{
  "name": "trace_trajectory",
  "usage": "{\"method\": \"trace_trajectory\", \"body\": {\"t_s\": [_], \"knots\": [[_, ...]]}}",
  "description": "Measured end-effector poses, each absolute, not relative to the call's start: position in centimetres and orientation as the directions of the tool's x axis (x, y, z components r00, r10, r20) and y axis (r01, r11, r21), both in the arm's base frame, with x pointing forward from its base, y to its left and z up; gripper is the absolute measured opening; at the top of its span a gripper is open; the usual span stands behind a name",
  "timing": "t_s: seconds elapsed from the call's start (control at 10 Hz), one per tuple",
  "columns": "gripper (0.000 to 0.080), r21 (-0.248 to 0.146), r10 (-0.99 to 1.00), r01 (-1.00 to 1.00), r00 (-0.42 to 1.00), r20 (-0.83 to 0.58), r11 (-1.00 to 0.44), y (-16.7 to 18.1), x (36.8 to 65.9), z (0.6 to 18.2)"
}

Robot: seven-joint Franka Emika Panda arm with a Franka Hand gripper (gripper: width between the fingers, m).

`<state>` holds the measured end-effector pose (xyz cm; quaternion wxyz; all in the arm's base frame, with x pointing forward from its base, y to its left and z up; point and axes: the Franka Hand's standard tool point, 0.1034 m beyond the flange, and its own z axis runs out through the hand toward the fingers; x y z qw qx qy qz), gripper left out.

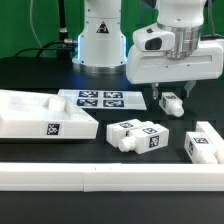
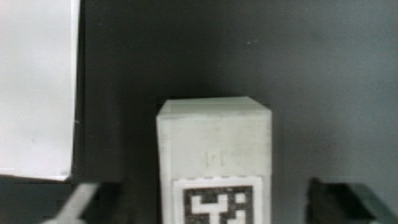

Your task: Assemble one leg

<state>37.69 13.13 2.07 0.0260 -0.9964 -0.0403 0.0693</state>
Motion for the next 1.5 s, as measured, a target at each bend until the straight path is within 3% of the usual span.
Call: {"method": "trace_trajectory", "body": {"t_s": [0.1, 0.2, 0.3, 0.5, 0.6, 0.8, 1.2, 1.3, 1.5], "knots": [[0.0586, -0.057, 0.084, 0.077, 0.987, -0.136, -0.995, 13.1, 37.7, 2.1], [0.0586, -0.057, 0.084, 0.077, 0.987, -0.136, -0.995, 13.1, 37.7, 2.1], [0.0637, -0.056, 0.076, 0.069, 0.987, -0.141, -0.996, 13.0, 37.8, 2.3], [0.0646, -0.056, 0.026, 0.017, 0.986, -0.164, -0.998, 10.4, 39.8, 5.9], [0.0646, -0.085, 0.039, 0.025, 0.985, -0.169, -0.996, 8.4, 41.7, 6.7], [0.0649, -0.131, 0.083, 0.062, 0.983, -0.162, -0.989, 7.0, 42.9, 6.3], [0.0649, -0.133, 0.076, 0.052, 0.980, -0.181, -0.990, 6.7, 43.0, 6.5], [0.0649, -0.130, 0.018, -0.012, 0.975, -0.222, -0.991, 5.2, 44.1, 7.5], [0.0649, -0.086, -0.186, -0.223, 0.932, -0.310, -0.971, 3.4, 47.9, 8.9]]}}
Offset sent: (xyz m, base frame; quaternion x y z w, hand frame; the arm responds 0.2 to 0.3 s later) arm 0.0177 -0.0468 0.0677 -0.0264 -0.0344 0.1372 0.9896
